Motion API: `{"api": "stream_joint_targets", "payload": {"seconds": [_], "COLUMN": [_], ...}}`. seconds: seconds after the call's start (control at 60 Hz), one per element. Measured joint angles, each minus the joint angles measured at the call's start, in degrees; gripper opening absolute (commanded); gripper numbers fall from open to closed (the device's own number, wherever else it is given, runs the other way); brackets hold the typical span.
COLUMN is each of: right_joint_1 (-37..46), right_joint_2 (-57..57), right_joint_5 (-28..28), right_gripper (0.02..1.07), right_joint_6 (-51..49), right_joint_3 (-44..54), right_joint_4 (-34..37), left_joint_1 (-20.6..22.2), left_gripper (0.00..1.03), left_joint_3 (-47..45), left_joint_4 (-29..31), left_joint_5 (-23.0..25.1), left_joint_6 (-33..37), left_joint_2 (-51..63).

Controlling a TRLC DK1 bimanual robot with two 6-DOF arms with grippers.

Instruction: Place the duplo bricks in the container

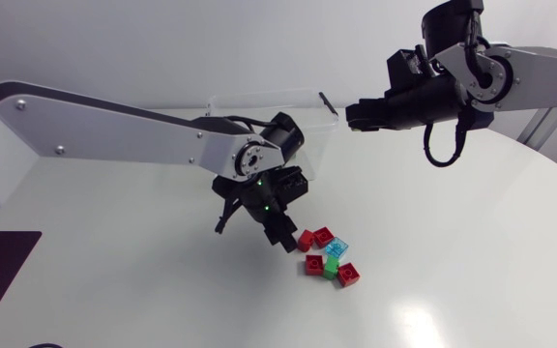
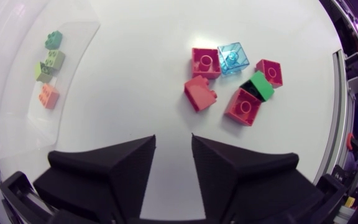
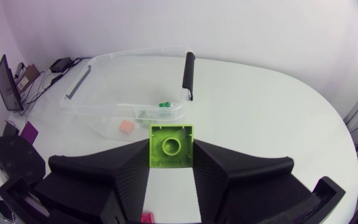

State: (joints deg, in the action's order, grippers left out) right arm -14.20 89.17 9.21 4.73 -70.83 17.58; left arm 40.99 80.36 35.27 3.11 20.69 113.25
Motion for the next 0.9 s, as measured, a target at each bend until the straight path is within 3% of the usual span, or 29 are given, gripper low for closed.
{"api": "stream_joint_targets", "payload": {"seconds": [0.267,0.583,0.733,0.9], "right_joint_1": [0.1,0.1,0.2,0.5], "right_joint_2": [0.0,0.0,0.0,0.0], "right_joint_5": [0.0,0.0,0.0,0.0], "right_gripper": [0.25,0.25,0.25,0.25], "right_joint_6": [0.0,0.0,0.0,0.0], "right_joint_3": [0.0,0.2,0.6,0.7], "right_joint_4": [0.0,0.0,0.0,0.0], "left_joint_1": [3.0,3.3,3.3,3.7], "left_gripper": [0.92,0.91,0.80,0.46], "left_joint_3": [5.6,10.1,13.0,15.9], "left_joint_4": [1.1,3.9,6.3,7.8], "left_joint_5": [0.1,0.1,0.0,0.0], "left_joint_6": [-4.6,-8.3,-9.9,-10.7], "left_joint_2": [3.9,8.6,10.7,12.9]}}
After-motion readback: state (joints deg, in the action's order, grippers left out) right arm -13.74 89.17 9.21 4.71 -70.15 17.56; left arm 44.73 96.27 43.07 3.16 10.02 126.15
